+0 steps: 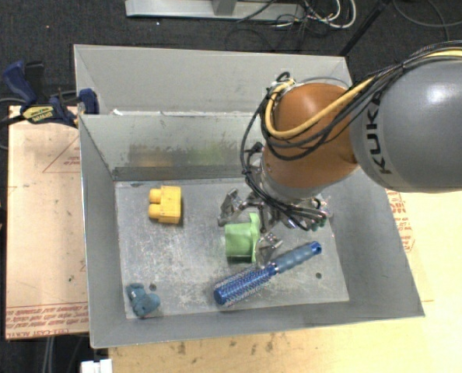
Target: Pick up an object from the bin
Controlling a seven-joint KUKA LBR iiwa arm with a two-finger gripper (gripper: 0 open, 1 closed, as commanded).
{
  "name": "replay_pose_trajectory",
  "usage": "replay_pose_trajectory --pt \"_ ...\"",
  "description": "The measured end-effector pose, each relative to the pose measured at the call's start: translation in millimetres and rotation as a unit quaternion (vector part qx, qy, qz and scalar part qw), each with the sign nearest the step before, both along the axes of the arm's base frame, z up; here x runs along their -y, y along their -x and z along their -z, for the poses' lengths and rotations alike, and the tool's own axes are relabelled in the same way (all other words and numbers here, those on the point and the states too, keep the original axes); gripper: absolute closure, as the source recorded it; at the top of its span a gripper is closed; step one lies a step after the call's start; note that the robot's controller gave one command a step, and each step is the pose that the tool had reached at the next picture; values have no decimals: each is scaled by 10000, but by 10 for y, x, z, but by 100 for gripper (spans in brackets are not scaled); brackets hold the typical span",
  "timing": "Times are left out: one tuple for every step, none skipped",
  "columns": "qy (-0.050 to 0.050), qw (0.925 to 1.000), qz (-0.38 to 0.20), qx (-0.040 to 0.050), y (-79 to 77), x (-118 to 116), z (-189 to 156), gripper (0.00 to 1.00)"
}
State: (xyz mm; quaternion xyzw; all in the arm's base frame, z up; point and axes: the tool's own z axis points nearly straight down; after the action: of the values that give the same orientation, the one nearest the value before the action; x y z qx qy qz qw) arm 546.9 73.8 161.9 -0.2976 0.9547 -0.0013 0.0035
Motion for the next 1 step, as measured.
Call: replay_pose_trajectory --pt "-7 9913 -1315 -61 360 -144 665 0"
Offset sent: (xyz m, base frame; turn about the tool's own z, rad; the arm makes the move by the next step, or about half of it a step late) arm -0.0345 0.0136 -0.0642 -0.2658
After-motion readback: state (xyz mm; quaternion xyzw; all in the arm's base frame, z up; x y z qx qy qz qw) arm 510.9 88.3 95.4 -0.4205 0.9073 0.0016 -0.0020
